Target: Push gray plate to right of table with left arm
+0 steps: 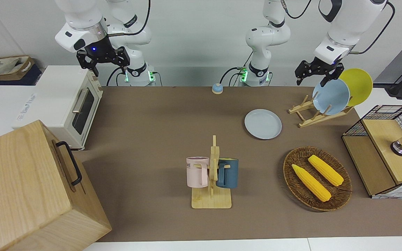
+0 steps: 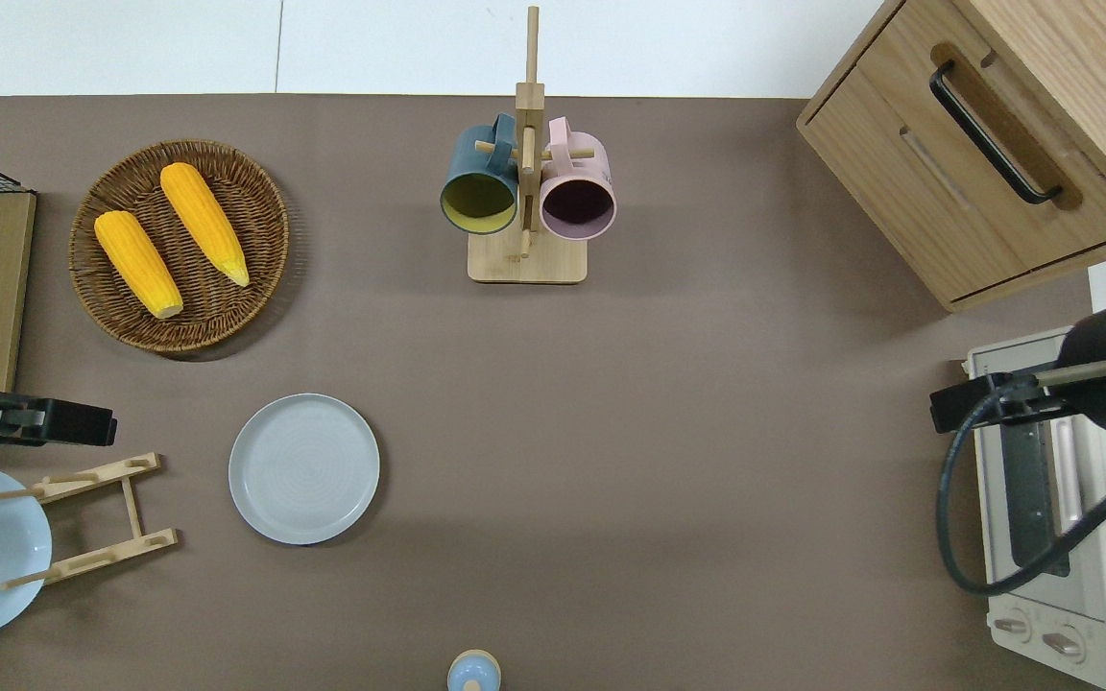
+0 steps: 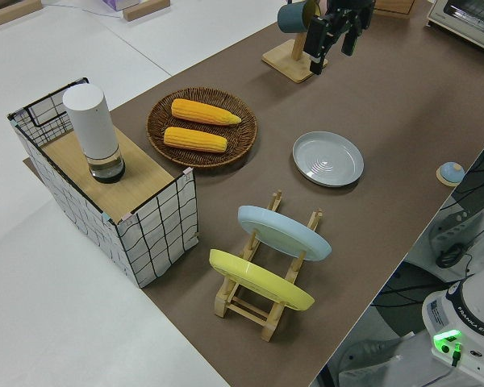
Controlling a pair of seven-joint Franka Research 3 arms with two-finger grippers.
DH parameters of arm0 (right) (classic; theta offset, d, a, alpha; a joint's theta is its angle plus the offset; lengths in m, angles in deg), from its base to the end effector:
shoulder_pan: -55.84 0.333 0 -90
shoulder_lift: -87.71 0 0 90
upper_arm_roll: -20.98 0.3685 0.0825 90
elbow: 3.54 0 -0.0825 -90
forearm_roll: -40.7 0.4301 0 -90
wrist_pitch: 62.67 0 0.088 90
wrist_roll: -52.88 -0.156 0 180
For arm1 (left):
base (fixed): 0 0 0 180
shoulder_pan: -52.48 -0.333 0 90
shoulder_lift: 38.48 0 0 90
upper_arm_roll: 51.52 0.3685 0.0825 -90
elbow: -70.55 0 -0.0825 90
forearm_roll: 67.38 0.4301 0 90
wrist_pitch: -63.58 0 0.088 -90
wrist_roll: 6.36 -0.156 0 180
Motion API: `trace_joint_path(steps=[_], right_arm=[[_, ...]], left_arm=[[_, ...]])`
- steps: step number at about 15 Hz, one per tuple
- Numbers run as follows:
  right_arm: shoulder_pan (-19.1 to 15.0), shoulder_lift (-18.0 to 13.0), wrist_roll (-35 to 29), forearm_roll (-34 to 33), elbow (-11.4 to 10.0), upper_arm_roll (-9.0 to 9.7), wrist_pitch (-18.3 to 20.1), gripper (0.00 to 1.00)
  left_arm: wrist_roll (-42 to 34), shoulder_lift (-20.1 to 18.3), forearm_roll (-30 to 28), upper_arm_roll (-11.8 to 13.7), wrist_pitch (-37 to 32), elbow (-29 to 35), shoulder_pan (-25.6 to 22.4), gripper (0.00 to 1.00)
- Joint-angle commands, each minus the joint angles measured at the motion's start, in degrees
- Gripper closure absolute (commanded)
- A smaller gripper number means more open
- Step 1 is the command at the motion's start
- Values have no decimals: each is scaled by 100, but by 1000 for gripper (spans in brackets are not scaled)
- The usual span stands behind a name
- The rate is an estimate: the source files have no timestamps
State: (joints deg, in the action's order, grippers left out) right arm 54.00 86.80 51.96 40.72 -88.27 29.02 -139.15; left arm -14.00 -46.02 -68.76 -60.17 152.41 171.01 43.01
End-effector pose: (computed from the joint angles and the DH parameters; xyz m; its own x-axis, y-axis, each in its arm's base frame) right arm 0.5594 0.0616 0.6650 0.9876 0.0909 -0.1279 0.0922 -0.9957 0.0039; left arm 0.5443 -0.0007 0.6069 0.9906 -0.1166 -0.0716 -0.1159 -0.9932 0.0140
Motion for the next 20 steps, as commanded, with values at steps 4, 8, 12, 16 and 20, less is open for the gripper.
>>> trace_joint_path(steps=[4, 8, 12, 16, 20], right_arm=[[-107, -14, -75, 25, 53, 92, 89, 17], [-115, -14, -66, 25, 53, 92, 89, 17], [-107, -14, -75, 25, 53, 92, 89, 17], [-115, -14, -66, 25, 53, 92, 89, 17], [-107, -14, -66, 25, 53, 92, 89, 17]], left_arm=[[8, -151, 6, 22, 46, 333, -38, 7], [8, -142, 6, 22, 81, 360, -38, 7], [52, -151, 6, 22, 248, 614, -11, 7], [61, -221, 6, 22, 581, 992, 24, 7], [52, -230, 6, 22, 793, 1247, 15, 7]])
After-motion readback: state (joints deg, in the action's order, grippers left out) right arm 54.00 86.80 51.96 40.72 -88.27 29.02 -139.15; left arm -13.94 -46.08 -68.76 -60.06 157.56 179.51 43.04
